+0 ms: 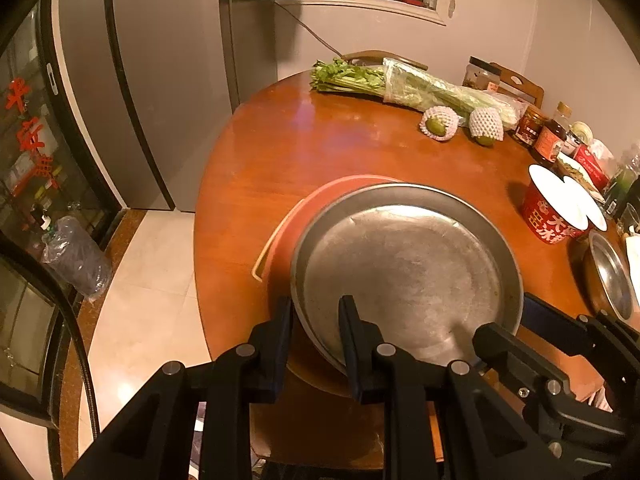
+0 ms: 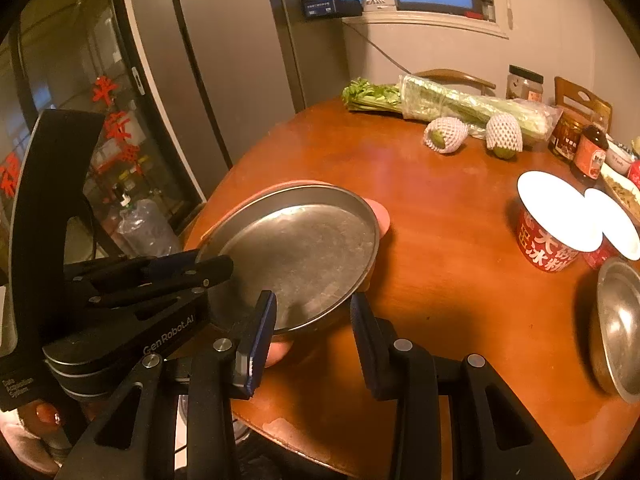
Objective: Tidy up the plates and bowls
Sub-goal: 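Carry the metal tray with the left gripper over the orange plate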
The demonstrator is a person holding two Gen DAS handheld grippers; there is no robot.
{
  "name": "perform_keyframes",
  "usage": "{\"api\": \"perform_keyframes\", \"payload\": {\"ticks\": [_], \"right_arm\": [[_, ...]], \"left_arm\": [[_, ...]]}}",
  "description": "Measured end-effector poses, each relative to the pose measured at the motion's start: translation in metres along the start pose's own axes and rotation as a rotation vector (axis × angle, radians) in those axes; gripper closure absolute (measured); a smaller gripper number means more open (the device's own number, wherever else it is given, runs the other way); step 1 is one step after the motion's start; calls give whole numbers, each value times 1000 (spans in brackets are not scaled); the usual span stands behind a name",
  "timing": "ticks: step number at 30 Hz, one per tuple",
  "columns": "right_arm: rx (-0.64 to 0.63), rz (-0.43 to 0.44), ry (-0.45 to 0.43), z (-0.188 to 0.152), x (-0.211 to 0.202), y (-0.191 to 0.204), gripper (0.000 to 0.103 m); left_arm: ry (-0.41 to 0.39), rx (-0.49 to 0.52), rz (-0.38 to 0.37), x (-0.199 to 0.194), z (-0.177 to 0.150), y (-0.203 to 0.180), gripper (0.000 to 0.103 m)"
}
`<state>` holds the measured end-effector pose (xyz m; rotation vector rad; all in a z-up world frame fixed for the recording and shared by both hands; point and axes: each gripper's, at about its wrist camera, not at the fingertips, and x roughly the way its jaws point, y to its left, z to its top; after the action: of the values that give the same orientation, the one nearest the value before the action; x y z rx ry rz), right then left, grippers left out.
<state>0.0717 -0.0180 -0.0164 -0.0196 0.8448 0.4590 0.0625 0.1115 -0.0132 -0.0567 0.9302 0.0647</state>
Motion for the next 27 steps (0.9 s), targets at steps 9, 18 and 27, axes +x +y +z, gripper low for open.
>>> {"api": "perform_keyframes", "payload": {"ticks": [9, 18, 27], "right_arm": [[-17, -10, -1, 2, 8, 4, 63], [-19, -14, 1, 4, 13, 2, 63], [-6, -12, -4, 7, 14, -2, 63]], "left_arm": [[-33, -33, 5, -5, 5, 13, 75], [-42, -81, -1, -5, 6, 28, 64], [-5, -90, -25, 4, 4, 31, 53]]}}
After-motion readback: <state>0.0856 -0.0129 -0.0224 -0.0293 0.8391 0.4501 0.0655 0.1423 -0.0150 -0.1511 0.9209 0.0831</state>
